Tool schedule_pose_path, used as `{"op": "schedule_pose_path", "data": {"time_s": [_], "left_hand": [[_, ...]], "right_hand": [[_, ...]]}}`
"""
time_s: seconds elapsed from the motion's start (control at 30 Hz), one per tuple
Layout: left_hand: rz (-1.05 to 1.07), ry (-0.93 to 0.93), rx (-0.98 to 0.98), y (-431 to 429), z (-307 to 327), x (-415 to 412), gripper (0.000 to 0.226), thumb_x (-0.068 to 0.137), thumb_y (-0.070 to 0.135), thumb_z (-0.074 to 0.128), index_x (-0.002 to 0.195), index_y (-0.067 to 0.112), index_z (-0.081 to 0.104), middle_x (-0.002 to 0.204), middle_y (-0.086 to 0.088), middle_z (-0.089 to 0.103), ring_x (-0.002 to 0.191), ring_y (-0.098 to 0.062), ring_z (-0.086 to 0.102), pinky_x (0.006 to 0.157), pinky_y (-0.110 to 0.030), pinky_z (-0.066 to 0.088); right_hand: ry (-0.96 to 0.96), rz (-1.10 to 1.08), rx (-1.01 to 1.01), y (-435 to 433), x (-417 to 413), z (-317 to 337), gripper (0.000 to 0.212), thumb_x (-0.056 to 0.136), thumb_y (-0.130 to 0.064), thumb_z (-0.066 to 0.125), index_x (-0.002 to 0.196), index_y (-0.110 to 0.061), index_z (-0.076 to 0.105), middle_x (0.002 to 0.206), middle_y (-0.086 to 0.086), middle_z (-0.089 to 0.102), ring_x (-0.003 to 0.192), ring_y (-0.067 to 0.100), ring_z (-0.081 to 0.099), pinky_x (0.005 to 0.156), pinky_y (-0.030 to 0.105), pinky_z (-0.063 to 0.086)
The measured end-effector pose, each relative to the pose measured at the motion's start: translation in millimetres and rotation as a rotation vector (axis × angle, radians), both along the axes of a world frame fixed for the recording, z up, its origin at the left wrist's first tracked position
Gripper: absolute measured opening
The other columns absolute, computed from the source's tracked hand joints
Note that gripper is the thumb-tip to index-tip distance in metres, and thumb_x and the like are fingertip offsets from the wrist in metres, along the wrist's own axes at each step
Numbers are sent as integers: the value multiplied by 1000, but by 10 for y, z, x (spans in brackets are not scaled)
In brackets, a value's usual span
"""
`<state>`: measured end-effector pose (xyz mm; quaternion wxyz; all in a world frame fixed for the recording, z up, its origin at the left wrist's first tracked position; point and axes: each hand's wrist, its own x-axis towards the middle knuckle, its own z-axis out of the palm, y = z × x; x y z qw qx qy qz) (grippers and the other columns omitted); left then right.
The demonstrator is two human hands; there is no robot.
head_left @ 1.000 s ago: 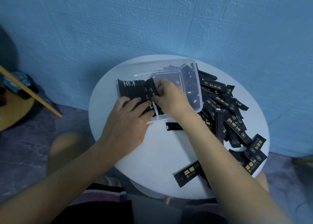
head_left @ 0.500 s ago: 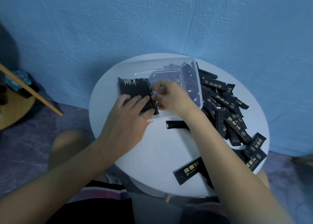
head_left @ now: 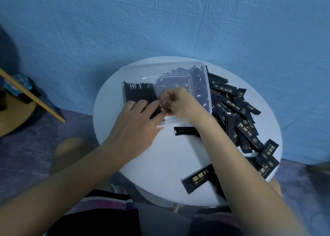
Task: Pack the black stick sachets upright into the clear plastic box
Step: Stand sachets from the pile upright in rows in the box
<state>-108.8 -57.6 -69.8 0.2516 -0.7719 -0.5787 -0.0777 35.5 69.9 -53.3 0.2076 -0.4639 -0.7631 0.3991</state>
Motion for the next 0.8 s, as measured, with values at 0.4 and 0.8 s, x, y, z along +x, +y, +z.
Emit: {"op": "schedule_pose_path", "data": {"time_s": [0.4,0.8], "left_hand": [[6,-35,-25,18,4,-42,41,99,45,37,116,21,65,135,-4,58,103,-31,56,80,-44,39],[-28,-79,22,33,-17,-72,36,97,40,52,117,16,70,132,-8,62,104,-33,59,83,-46,43]], "right_hand": [[232,75,-54,-441,497,423,26,101,3,51,92,-13,70,79,4,67,68,15,61,69,26,56],[-616,-91,287,-845,1307,282,37,89,-41,71,123,-30,63,115,-12,60,99,17,61,80,31,41]]}}
